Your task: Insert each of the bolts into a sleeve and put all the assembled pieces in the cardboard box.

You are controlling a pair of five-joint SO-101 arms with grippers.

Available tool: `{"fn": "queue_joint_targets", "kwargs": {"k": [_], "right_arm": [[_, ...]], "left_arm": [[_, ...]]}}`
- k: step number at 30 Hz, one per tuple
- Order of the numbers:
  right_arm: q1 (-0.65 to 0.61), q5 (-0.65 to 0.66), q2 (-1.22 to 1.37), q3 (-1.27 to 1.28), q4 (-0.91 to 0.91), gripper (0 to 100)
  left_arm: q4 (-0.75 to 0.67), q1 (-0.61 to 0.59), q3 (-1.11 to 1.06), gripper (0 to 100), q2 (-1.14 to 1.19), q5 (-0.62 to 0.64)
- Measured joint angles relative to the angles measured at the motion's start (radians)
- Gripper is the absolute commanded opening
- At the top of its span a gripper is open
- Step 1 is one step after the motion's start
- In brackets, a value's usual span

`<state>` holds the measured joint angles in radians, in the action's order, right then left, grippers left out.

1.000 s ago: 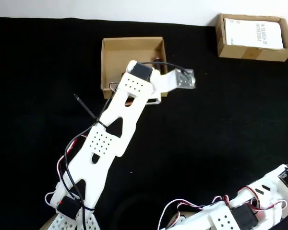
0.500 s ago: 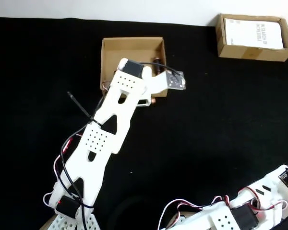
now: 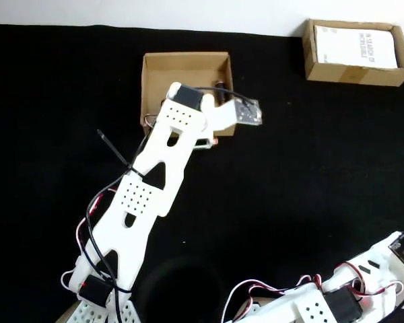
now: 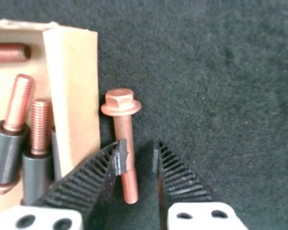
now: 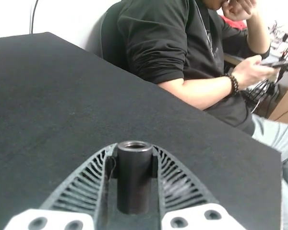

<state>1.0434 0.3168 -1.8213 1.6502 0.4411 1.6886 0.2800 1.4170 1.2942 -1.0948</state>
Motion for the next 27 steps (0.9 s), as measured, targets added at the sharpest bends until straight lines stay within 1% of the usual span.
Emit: {"fn": "queue_joint_targets", "kwargs": {"k": [10,15,20,24,27], "right_arm": [[0.0,0.02,0.0,0.002,0.0,0.8],[-0.002,0.021,0.0,0.002,0.0,0.8],[-0.032,0.021,0.0,0.002,0.0,0.8],[-0.038,0.021,0.0,0.002,0.0,0.8],[-0.038,0.021,0.0,0.002,0.0,0.8]], "left_arm": [[-0.054,0.0,-0.005,13,0.009,0.009],[-0.097,-0.009,-0.002,13,0.011,0.135],[-0.103,-0.012,-0.002,13,0.009,0.193],[-0.104,-0.012,-0.003,13,0.011,0.275],[-0.104,-0.012,-0.003,15,0.011,0.318]]}}
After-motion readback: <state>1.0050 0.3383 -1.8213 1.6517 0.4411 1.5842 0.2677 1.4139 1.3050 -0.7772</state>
